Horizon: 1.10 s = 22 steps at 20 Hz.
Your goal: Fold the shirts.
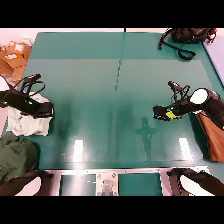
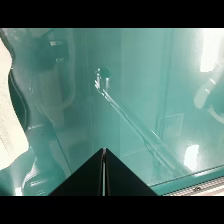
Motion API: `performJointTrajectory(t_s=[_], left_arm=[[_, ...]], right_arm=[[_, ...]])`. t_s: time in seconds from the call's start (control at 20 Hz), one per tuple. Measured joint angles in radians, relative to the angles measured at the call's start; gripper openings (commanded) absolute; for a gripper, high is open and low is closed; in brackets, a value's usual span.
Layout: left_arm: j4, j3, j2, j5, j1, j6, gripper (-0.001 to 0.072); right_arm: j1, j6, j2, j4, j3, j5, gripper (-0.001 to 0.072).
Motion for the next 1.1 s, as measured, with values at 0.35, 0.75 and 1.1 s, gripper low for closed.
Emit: performJointTrajectory(t_s=[0.35, 0.75, 1.1], left_arm=[[0.0, -0.001, 0.0, 0.0, 0.0, 0.0, 0.0019], [0.0, -0.001, 0.0, 0.016, 0.0, 0.0, 0.0019], [-0.006, -0.001, 0.0, 0.253, 0.0, 0.002, 0.0265]], right_arm=[[0.0, 0.0, -0.002, 0.0, -0.003, 0.0, 0.0023], [0.0, 0.0, -0.003, 0.0, -0.003, -0.071, 0.0023], [0.0, 0.0, -0.003, 0.003, -0.003, -0.182, 0.0024]])
